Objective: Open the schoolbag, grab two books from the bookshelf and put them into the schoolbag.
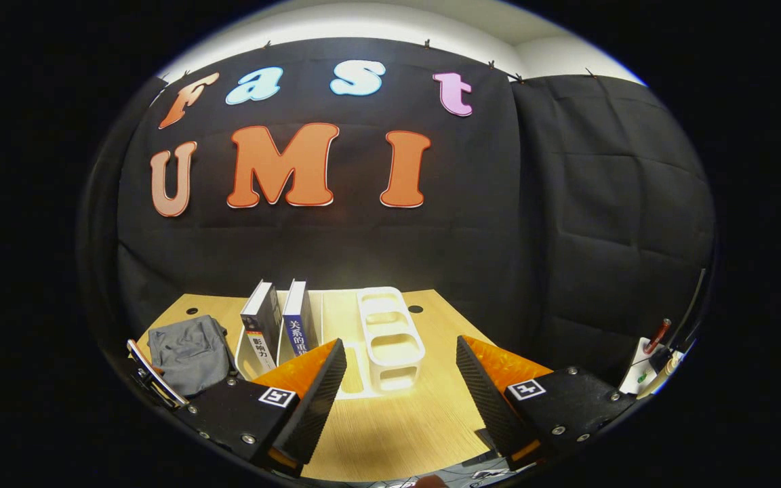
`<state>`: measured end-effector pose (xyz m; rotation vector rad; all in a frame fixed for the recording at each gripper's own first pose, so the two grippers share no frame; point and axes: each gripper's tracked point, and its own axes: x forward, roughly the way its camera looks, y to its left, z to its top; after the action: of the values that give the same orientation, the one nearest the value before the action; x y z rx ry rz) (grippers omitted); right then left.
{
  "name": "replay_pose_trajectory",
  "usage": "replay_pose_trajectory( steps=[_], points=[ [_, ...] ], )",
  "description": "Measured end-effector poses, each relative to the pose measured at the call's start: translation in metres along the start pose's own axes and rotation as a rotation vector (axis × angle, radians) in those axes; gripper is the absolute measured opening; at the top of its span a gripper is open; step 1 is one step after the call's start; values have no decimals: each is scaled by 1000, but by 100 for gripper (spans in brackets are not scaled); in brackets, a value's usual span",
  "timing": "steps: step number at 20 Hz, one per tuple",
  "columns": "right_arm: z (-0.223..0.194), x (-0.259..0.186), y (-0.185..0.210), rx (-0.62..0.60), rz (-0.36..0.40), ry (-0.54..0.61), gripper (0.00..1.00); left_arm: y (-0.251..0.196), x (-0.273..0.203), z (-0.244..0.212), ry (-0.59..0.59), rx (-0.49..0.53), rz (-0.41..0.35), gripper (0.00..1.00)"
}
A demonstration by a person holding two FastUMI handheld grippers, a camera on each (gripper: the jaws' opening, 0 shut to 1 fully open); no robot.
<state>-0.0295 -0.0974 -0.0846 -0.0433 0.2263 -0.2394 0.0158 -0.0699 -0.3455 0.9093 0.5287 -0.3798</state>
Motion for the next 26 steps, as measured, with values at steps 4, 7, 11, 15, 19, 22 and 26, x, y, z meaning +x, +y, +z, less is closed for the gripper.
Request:
replay_pose_trajectory(
  steps=[4,7,11,15,19,22,26],
  points=[
    [-2,1,-3,-9,-14,15,97,-2,18,-2,31,28,5,97],
    [-5,5,0,-24,-10,29,97,0,31,-1,42,60,12,97],
    [-12,10,14,-16,15,64,98,-4,36,-7,58,56,-16,88],
    [-12,17,29,-29,51,69,98,-8,31,-3,43,54,-38,58],
    [-9,15,38,-1,70,66,98,-10,27,1,41,46,-40,38],
    [-9,16,41,42,77,66,97,-13,29,-2,60,48,-73,9],
    [-10,16,43,53,64,66,98,-10,26,2,51,59,-93,3]
  ],
)
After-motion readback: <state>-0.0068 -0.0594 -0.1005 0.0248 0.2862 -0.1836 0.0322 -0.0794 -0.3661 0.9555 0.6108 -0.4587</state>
